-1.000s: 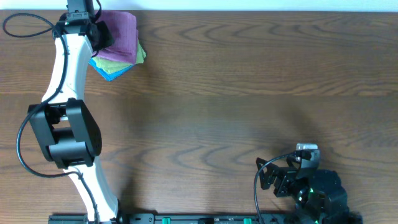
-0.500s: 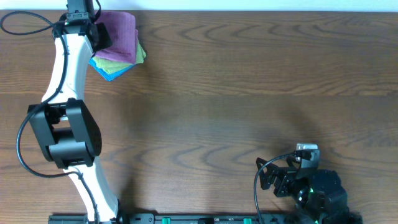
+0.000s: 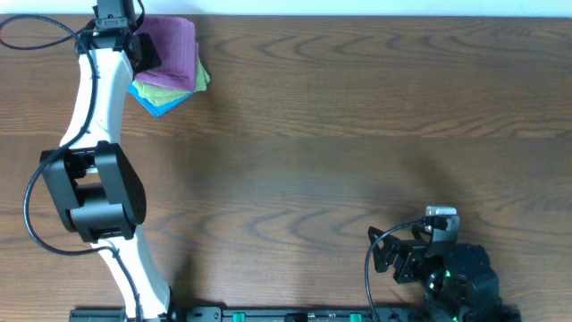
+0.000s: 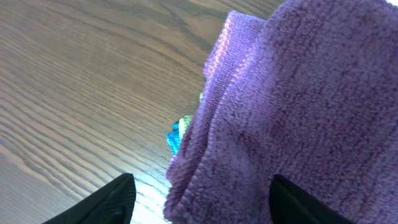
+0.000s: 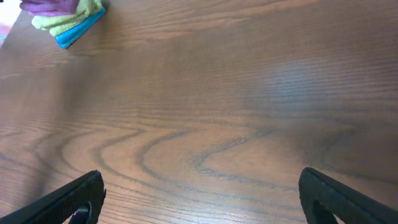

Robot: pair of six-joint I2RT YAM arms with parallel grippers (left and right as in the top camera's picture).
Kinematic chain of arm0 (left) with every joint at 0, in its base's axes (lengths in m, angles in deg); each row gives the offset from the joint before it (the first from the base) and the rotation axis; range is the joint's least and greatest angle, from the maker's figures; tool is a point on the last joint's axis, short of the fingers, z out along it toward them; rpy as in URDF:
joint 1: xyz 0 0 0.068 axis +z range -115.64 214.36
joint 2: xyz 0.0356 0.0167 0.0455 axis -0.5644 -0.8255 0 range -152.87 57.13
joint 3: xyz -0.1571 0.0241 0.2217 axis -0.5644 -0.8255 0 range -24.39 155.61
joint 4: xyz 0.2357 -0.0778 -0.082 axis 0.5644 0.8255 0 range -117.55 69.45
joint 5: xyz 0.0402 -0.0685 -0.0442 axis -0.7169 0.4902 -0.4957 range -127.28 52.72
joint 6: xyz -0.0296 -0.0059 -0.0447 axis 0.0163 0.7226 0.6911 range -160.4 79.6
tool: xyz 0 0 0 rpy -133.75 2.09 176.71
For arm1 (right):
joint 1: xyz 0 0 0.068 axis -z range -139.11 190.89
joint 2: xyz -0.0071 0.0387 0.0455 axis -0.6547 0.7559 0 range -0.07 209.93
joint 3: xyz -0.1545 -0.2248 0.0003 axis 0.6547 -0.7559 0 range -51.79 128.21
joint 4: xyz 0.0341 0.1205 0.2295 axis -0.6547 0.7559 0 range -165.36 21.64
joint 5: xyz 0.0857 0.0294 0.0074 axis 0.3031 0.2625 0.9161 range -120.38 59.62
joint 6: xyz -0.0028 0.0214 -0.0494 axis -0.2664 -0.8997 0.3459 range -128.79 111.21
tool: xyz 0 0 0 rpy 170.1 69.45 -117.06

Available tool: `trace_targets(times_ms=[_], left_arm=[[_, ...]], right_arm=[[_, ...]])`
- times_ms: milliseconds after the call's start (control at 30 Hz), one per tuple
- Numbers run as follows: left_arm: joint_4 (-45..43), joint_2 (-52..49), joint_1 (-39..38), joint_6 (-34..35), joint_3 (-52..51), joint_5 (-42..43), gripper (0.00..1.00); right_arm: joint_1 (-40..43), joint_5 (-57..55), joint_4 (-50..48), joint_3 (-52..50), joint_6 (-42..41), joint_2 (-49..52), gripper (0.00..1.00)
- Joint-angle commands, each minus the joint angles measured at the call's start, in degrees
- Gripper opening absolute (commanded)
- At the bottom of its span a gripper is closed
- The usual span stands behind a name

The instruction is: Fold the cloth

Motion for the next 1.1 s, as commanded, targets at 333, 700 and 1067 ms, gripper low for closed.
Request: trace_targets(times_ms=[333, 700, 1067], left_arm=[[0.46, 1.22, 0.50, -1.09, -0.15, -5.88, 0.83], [0.48, 4.33, 0.72, -1.07, -0.07, -6.01, 0.92], [1.64, 7.65, 0.72, -1.05, -0.07, -5.92, 0.93]], right_arm=[[0.24, -0.37, 0.00, -0.17, -0.61, -0.42, 0.99], [0.24, -0.37, 0.02, -0.17, -0.61, -0.42, 0.99], [0.24, -0.37, 0.02, -0.17, -0.61, -0.42, 0.99]])
